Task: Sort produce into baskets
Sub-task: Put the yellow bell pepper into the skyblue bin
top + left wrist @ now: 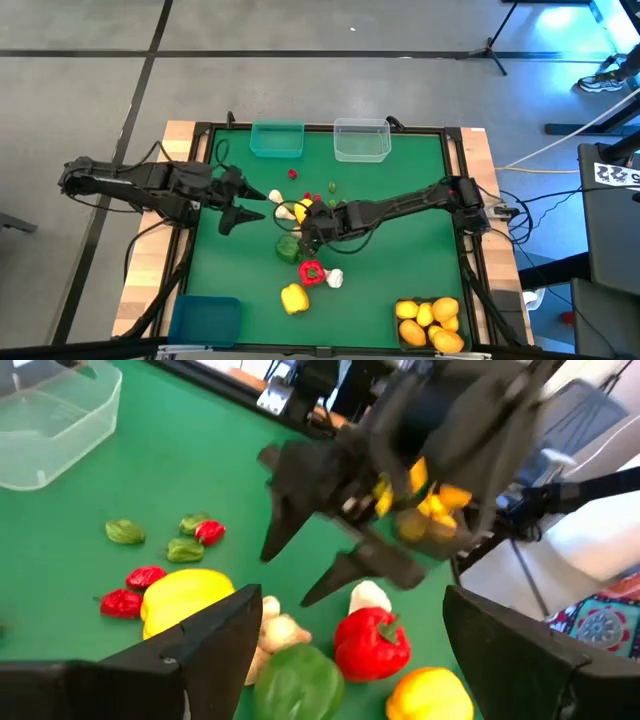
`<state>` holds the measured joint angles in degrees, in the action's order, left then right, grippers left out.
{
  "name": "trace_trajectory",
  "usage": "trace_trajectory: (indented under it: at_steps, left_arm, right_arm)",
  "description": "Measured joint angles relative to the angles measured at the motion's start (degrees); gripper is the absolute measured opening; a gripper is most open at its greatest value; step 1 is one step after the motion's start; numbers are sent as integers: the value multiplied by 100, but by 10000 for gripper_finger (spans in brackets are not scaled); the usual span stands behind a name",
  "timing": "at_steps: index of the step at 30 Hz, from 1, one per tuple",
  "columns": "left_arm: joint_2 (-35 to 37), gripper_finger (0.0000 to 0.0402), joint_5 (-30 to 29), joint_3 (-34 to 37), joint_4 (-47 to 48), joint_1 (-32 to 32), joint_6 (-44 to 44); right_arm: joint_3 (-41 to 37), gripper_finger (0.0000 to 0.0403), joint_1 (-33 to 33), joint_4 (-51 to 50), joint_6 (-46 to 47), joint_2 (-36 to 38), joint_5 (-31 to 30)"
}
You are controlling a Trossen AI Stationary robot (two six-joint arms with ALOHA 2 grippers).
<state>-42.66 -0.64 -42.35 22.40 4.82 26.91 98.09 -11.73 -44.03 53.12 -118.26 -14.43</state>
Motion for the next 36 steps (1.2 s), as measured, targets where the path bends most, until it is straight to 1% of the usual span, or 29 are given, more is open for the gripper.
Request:
trace_trajectory:
  at_steps: [5,12,18,20,25,29,33,36]
  left_arm:
    - [141,306,-81,0,86,0,8]
    - [127,306,-122,0,139,0,-32]
    - [128,306,-175,0,177,0,-67]
    - [128,306,-187,0,259,0,-71]
    - [128,306,-295,0,408,0,-72]
    - [128,306,-302,0,408,0,-101]
    - [128,306,-341,0,406,0,-205]
    - [125,306,-408,0,406,0,-203]
  right_arm:
    - [-38,294,18,-110,17,-103,-18]
    - [-508,294,192,174,40,-102,-40]
    - [-929,294,293,1182,16,-101,302]
    - [-1071,294,290,1441,19,-98,316]
    - [-1148,294,295,1383,57,-98,-177]
    - [-1160,294,364,1417,39,-98,-108]
    - [-1157,294,470,1432,-45,-98,-203]
    - [-1157,294,551,1442,-98,-98,-96]
